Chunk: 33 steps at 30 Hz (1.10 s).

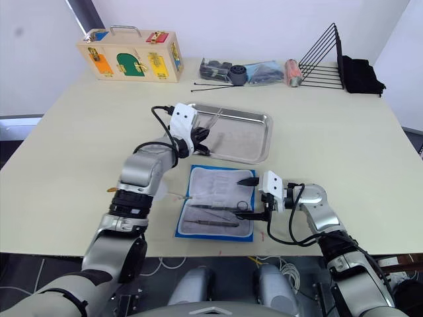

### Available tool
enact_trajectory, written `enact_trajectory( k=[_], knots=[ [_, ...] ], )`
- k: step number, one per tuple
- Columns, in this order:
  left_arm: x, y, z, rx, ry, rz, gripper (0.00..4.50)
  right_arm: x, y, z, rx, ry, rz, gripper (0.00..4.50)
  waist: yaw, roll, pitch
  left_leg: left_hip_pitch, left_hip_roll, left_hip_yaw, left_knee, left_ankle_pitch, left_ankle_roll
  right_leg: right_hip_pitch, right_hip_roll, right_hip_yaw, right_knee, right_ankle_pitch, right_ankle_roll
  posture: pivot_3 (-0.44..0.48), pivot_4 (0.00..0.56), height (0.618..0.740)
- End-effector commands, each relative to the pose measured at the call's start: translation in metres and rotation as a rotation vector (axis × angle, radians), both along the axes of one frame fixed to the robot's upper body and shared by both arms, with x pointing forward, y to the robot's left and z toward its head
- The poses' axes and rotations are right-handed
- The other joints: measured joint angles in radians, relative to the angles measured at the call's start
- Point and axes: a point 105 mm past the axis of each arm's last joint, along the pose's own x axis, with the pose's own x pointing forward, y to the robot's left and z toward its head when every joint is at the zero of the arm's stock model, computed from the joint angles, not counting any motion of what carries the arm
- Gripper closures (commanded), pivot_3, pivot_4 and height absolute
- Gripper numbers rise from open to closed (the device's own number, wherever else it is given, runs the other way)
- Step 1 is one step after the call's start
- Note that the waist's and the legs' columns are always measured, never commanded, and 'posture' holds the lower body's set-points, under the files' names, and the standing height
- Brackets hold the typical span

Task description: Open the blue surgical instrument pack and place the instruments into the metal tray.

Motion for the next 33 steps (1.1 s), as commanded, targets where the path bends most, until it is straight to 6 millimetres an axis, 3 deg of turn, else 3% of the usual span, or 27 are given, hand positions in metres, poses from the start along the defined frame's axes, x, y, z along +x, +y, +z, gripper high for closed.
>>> enact_trajectory(
  k=[1,8,21,22,26,33],
  knots=[
    [0.009,0.005,0.013,0.002,-0.045,0.067,4.43,-0.017,-0.013,-0.049,-0.138,0.173,-0.015,0.00,0.000,0.000,0.000,0.000,0.000,0.000,0.000,0.000,0.000,0.000,0.000,0.000,0.000,0.000,0.000,0.000,0.150,0.740],
    [0.015,0.008,-0.002,-0.018,0.042,0.117,4.43,-0.019,-0.014,-0.050,-0.137,0.176,-0.015,0.00,0.000,0.000,0.000,0.000,0.000,0.000,0.000,0.000,0.000,0.000,0.000,-0.001,0.000,0.000,0.000,0.000,0.150,0.740],
    [0.015,0.007,-0.008,-0.052,0.092,0.104,4.43,-0.020,-0.015,-0.050,-0.133,0.178,-0.025,0.00,0.001,0.000,0.000,0.000,-0.001,-0.001,0.000,0.000,-0.001,0.001,-0.001,-0.001,0.000,0.000,0.000,0.000,0.150,0.740],
    [0.015,0.008,-0.008,-0.051,0.091,0.104,3.55,-0.020,-0.015,-0.050,-0.133,0.179,-0.025,0.00,0.001,0.000,0.000,0.000,-0.001,-0.001,0.000,0.000,-0.001,0.001,-0.001,-0.001,0.000,0.000,0.000,0.000,0.150,0.740],
    [0.014,0.008,-0.004,-0.042,0.076,0.102,1.76,-0.020,-0.015,-0.051,-0.133,0.179,-0.026,0.00,0.001,0.000,0.000,0.000,-0.001,-0.001,0.000,0.000,-0.001,0.001,-0.001,-0.001,0.000,0.000,0.000,0.000,0.150,0.740],
    [0.008,0.005,0.021,-0.078,-0.018,0.039,1.76,-0.020,-0.015,-0.051,-0.132,0.177,-0.029,0.00,0.000,0.000,0.000,0.000,0.000,-0.001,0.000,0.000,-0.001,0.001,-0.001,-0.001,-0.001,0.000,0.000,0.000,0.150,0.740]
  ],
)
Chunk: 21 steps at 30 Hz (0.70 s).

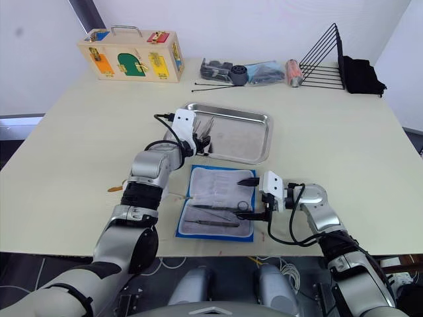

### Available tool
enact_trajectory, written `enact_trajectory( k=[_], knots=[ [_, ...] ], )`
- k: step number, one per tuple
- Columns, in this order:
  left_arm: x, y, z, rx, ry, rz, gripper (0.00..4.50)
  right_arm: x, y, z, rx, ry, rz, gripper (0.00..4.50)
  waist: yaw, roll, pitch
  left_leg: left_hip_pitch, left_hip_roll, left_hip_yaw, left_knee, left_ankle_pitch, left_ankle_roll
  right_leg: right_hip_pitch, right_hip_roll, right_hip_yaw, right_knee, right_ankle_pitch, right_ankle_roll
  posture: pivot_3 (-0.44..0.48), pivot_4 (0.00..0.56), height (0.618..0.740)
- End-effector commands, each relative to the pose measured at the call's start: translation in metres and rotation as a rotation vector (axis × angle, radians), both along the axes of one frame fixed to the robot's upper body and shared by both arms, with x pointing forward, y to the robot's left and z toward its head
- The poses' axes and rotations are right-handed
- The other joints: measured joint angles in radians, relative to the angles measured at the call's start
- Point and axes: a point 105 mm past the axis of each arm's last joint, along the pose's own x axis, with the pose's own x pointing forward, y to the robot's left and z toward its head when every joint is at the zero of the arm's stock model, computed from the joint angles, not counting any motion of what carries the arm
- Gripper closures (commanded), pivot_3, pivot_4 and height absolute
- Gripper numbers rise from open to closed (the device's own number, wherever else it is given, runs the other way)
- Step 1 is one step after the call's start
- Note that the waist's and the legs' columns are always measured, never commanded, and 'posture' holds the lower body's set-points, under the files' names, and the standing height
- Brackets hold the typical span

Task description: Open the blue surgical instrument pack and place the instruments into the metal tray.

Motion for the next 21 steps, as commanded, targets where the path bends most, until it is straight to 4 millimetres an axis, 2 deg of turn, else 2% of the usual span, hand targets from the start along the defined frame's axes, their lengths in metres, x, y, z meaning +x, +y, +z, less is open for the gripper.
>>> enact_trajectory(
  k=[1,5,8,11,14,21],
  knots=[
    [-0.004,-0.005,0.038,-0.030,-0.145,-0.073,1.76,-0.020,-0.015,-0.050,-0.128,0.177,-0.029,0.00,0.000,0.000,0.000,0.000,0.000,0.000,0.000,0.000,0.000,0.000,0.000,0.000,0.000,0.000,0.000,0.000,0.150,0.740],
    [-0.021,-0.011,0.058,-0.055,-0.271,-0.244,1.76,-0.019,-0.015,-0.049,-0.125,0.176,-0.032,0.00,-0.001,0.000,0.000,0.000,0.000,0.000,-0.001,0.001,-0.002,0.000,0.000,0.000,0.000,0.000,0.000,0.000,0.150,0.740],
    [-0.048,-0.016,0.072,-0.142,-0.327,-0.446,1.76,-0.019,-0.016,-0.048,-0.118,0.178,-0.042,0.00,0.000,0.001,0.001,0.000,0.000,0.000,-0.002,0.002,-0.003,0.000,-0.001,0.000,-0.001,0.000,0.000,0.000,0.150,0.740],
    [-0.075,-0.014,0.077,-0.150,-0.351,-0.612,1.76,-0.019,-0.017,-0.048,-0.117,0.178,-0.045,0.00,0.001,0.002,0.001,0.000,0.000,-0.001,-0.002,0.003,-0.005,0.000,-0.003,-0.001,-0.001,0.000,0.000,0.000,0.150,0.740],
    [-0.108,-0.005,0.069,-0.094,-0.320,-0.811,1.76,-0.019,-0.018,-0.048,-0.116,0.180,-0.047,0.00,0.000,0.003,0.001,0.000,0.000,-0.001,-0.003,0.002,-0.004,0.000,-0.006,-0.001,-0.002,0.000,-0.001,0.000,0.150,0.740],
    [-0.139,0.038,0.040,0.056,-0.203,-1.049,1.76,-0.018,-0.017,-0.047,-0.108,0.182,-0.051,0.00,0.003,0.006,0.003,0.000,0.000,0.000,-0.004,0.002,-0.004,0.000,-0.001,-0.001,-0.003,-0.001,-0.001,0.000,0.150,0.740]
  ],
)
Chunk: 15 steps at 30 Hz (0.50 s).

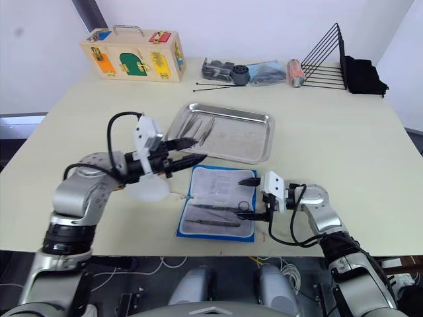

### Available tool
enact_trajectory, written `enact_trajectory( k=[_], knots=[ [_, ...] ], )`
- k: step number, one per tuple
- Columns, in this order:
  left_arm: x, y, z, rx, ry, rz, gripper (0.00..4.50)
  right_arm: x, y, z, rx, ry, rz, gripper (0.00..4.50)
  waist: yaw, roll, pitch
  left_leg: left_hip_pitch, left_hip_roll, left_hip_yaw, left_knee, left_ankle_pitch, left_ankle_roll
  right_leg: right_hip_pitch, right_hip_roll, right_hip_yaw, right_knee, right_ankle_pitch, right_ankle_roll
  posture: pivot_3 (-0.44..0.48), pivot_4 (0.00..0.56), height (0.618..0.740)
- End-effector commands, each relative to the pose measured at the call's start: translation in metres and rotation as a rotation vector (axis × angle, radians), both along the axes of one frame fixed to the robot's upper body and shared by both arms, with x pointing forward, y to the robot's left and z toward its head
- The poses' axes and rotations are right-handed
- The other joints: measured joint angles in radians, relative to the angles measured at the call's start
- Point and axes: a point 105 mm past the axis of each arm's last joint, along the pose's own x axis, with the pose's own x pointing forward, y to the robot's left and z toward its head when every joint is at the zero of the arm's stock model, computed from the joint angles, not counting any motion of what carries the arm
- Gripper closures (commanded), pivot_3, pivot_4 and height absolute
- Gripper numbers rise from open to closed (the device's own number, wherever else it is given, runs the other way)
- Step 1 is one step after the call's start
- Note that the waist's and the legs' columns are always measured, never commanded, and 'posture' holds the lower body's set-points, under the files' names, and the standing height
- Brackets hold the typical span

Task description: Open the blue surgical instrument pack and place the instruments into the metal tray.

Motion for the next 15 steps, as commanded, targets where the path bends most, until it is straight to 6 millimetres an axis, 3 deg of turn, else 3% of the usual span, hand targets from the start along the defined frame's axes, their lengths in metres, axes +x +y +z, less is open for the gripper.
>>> enact_trajectory(
  k=[1,2,3,4,7,11,15],
  knots=[
    [-0.017,0.015,0.001,0.047,-0.019,-0.141,1.76,-0.018,-0.014,-0.047,-0.110,0.181,-0.035,0.00,0.000,0.001,0.001,0.000,0.000,0.000,0.000,0.000,0.000,0.000,0.000,0.000,0.000,0.000,0.000,0.000,0.150,0.740],
    [-0.019,0.019,0.001,0.056,-0.019,-0.163,1.76,-0.018,-0.014,-0.047,-0.109,0.181,-0.035,0.00,0.001,0.002,0.001,0.000,0.000,0.000,0.000,0.000,0.000,0.000,0.000,0.000,0.000,0.000,0.000,0.000,0.150,0.740],
    [-0.024,0.022,0.001,0.073,-0.040,-0.206,1.35,-0.018,-0.014,-0.047,-0.109,0.181,-0.035,0.00,0.001,0.001,0.001,0.000,0.000,0.000,0.000,0.000,0.000,0.000,0.000,0.000,0.000,0.000,0.000,0.000,0.150,0.740],
    [-0.028,0.025,0.000,0.091,-0.052,-0.237,1.25,-0.019,-0.014,-0.047,-0.109,0.181,-0.034,0.00,0.002,0.001,0.001,0.000,0.000,0.000,0.000,0.000,0.000,0.000,0.000,0.000,0.000,0.000,0.000,0.000,0.150,0.740],
    [-0.045,0.034,-0.003,0.117,-0.009,-0.359,0.09,-0.020,-0.015,-0.047,-0.109,0.183,-0.034,0.00,0.001,0.002,0.002,0.000,0.001,0.001,0.000,0.000,0.000,-0.001,0.000,0.000,0.000,-0.001,-0.002,0.000,0.150,0.740],
    [-0.057,0.043,-0.012,0.192,0.028,-0.422,0.03,-0.020,-0.016,-0.046,-0.108,0.180,-0.035,0.00,0.003,0.002,0.002,-0.001,0.001,0.000,-0.001,0.000,0.000,-0.001,0.000,0.000,0.000,-0.001,-0.002,0.000,0.150,0.740],
    [-0.058,0.037,-0.005,0.152,0.004,-0.456,0.03,-0.018,-0.018,-0.037,-0.074,0.159,-0.044,0.00,0.011,0.002,0.002,-0.001,0.001,0.000,-0.001,0.000,0.001,-0.001,0.000,0.000,-0.001,-0.002,-0.003,0.000,0.150,0.740]
  ],
)
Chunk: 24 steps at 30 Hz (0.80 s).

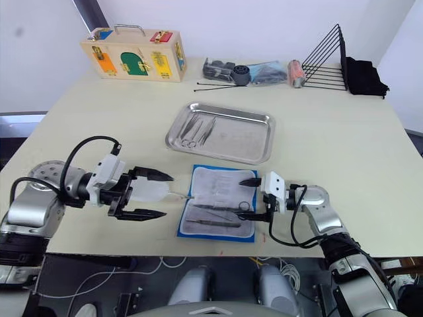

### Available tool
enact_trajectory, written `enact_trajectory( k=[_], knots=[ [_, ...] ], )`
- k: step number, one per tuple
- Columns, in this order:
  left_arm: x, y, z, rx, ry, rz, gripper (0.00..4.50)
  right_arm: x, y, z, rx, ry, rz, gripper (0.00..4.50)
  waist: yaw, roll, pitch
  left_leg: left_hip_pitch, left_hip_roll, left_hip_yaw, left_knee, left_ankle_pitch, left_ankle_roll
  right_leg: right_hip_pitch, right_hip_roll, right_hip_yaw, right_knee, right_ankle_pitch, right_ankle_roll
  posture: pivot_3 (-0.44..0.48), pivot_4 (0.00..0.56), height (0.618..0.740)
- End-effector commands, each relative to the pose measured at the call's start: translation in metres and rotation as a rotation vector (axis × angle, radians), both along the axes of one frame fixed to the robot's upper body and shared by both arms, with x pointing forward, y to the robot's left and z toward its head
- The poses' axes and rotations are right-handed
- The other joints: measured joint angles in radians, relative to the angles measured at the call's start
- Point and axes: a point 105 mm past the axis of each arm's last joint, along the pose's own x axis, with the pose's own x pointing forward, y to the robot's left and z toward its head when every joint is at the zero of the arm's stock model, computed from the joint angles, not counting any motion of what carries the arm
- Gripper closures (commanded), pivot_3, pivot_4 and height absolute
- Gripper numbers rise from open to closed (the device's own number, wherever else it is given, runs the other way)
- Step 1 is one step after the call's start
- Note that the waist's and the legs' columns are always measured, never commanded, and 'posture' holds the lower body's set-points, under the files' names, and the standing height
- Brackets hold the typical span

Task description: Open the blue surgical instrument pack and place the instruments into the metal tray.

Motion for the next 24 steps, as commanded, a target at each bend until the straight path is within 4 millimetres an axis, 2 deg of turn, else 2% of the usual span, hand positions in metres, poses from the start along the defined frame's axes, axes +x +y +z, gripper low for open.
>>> enact_trajectory(
  k=[1,10,15,19,24],
  knots=[
    [-0.007,-0.008,0.011,-0.038,-0.032,-0.101,0.03,-0.015,-0.015,-0.034,-0.069,0.156,-0.037,0.00,0.006,0.000,0.000,-0.001,0.000,0.000,0.000,0.000,0.000,-0.001,0.000,0.000,0.000,0.000,0.000,0.000,0.150,0.740],
    [-0.011,-0.018,0.013,-0.084,-0.037,-0.139,0.03,-0.008,-0.015,0.003,0.040,0.080,-0.051,0.00,0.016,0.007,0.010,-0.006,0.000,0.000,0.002,0.000,0.000,-0.004,0.001,-0.002,0.000,0.002,0.003,0.000,0.150,0.740],
    [-0.020,-0.026,0.007,-0.107,-0.006,-0.167,0.03,-0.008,-0.018,0.035,0.141,0.014,-0.056,0.00,0.015,0.014,0.017,-0.012,0.000,0.001,0.001,0.000,0.000,-0.011,0.002,-0.002,0.001,0.001,0.002,0.000,0.150,0.740],
    [-0.018,-0.034,-0.001,-0.132,-0.017,-0.162,0.03,-0.016,-0.032,0.058,0.159,-0.026,-0.041,0.00,0.014,0.016,0.021,-0.024,-0.001,0.001,0.005,0.000,0.000,-0.022,0.003,-0.002,0.004,0.002,0.003,0.000,0.150,0.740],
    [-0.015,-0.047,-0.015,-0.130,-0.010,-0.155,0.03,-0.028,-0.053,0.080,0.113,-0.082,-0.018,0.00,0.014,0.017,0.023,-0.025,-0.001,0.003,0.005,0.000,0.000,-0.023,0.004,-0.002,0.004,0.002,0.003,0.000,0.150,0.740]
  ],
)
